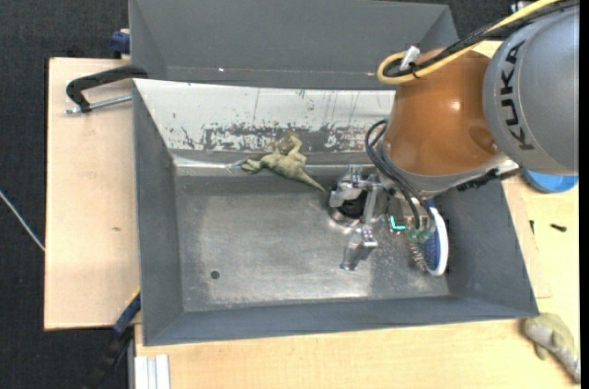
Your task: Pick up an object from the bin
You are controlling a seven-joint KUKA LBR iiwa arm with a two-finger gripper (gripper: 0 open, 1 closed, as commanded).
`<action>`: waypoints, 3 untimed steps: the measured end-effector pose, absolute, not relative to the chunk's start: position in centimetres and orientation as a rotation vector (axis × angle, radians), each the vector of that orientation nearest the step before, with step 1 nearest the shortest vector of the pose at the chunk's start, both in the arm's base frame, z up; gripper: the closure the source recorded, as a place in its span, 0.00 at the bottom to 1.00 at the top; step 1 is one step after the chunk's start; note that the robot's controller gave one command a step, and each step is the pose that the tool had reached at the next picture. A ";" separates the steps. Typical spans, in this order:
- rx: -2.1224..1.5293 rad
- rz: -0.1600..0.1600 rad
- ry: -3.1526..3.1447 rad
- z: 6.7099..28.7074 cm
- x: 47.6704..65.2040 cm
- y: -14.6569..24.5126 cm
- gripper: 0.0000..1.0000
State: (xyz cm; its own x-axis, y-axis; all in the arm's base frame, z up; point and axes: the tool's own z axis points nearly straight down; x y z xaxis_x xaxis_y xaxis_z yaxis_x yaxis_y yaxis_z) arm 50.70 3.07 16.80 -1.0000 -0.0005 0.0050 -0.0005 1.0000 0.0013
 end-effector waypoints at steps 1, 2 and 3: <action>0.363 -0.002 -3.136 9.0 55.2 -0.5 0.00; 0.602 0.003 -3.099 7.7 60.1 -3.9 0.00; 0.602 0.001 -3.103 7.8 60.1 -3.8 1.00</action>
Offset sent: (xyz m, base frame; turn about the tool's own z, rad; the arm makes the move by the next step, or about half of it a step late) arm 0.0452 -0.0432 -0.0950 -0.2328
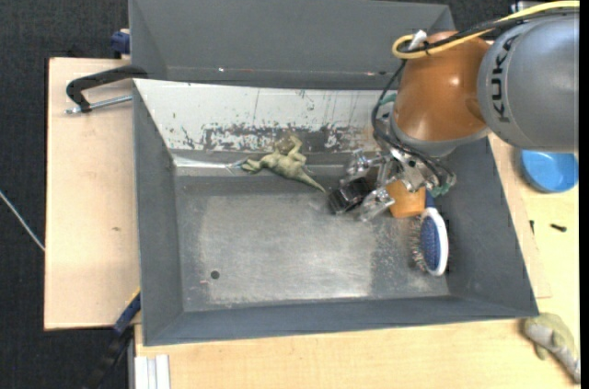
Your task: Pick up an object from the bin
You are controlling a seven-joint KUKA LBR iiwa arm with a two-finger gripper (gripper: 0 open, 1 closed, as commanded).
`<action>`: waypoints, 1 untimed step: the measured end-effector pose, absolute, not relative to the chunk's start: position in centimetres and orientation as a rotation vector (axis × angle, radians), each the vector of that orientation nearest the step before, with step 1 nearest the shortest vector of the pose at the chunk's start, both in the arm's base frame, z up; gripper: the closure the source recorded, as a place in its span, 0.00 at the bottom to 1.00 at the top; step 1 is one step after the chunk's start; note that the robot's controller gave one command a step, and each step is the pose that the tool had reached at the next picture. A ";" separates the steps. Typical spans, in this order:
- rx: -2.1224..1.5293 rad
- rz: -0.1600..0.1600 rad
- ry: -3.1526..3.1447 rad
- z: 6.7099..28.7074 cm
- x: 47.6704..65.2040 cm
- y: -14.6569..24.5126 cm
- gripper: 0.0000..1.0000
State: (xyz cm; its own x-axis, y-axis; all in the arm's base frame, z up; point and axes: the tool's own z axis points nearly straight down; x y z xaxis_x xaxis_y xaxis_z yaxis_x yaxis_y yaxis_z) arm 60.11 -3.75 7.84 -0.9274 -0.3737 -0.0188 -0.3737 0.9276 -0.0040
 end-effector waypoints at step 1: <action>-0.715 -0.013 3.045 23.9 56.7 -14.4 1.00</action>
Offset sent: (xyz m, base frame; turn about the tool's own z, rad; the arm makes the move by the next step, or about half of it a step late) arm -0.0365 -0.1026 0.1538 -0.0856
